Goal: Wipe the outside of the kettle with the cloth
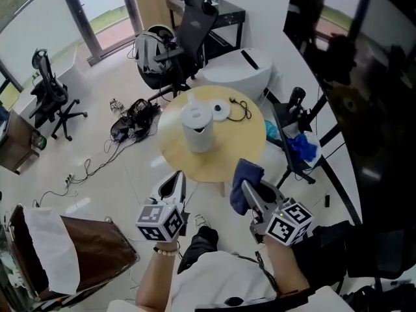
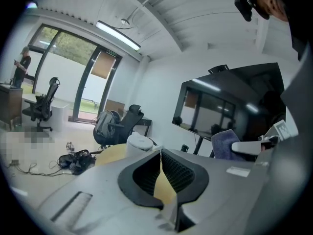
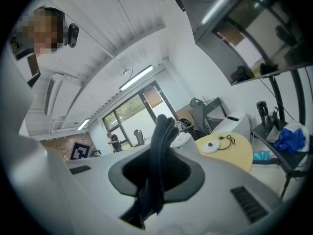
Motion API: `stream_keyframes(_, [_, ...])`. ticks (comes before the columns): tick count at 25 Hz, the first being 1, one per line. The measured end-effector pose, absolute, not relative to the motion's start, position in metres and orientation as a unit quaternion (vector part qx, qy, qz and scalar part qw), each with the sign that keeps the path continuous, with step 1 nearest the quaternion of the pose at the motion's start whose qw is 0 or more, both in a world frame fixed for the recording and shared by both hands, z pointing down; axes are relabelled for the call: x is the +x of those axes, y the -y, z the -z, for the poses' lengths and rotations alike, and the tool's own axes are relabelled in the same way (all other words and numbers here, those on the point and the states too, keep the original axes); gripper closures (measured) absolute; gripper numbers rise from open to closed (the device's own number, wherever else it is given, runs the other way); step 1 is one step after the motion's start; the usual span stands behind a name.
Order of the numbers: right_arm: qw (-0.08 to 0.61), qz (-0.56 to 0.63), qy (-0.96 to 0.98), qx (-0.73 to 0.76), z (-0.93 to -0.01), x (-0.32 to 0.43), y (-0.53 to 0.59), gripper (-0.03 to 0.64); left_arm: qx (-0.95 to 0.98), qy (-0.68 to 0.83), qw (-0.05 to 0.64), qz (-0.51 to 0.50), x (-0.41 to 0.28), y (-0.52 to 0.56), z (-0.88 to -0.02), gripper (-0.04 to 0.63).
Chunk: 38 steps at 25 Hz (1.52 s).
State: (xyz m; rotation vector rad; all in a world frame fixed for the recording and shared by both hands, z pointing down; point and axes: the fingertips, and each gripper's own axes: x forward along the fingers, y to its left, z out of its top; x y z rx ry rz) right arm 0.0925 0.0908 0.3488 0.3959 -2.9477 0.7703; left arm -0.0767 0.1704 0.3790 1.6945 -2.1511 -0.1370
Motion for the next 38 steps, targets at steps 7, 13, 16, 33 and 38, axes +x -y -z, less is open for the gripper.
stream_keyframes(7, [0.106,-0.191,0.967,0.134,-0.368,0.01,-0.038,0.546,0.624,0.747,0.222,0.052,-0.14,-0.132,-0.396,0.588])
stream_keyframes(13, [0.175,-0.134,0.968,0.119,-0.382,-0.05,0.011,0.546,0.625,0.74,0.245,0.048,-0.165,-0.104,-0.422,0.595])
stream_keyframes(16, [0.224,-0.099,0.964,0.1,-0.399,-0.084,0.037,0.546,0.622,0.739,0.253,0.042,-0.171,-0.087,-0.439,0.595])
stream_keyframes(33, [0.427,0.106,0.896,-0.054,-0.461,-0.189,0.105,0.546,0.626,0.708,0.323,0.05,-0.186,-0.013,-0.526,0.595])
stream_keyframes(38, [0.451,0.162,0.872,-0.098,-0.458,-0.213,0.083,0.546,0.63,0.702,0.328,0.049,-0.179,-0.012,-0.528,0.595])
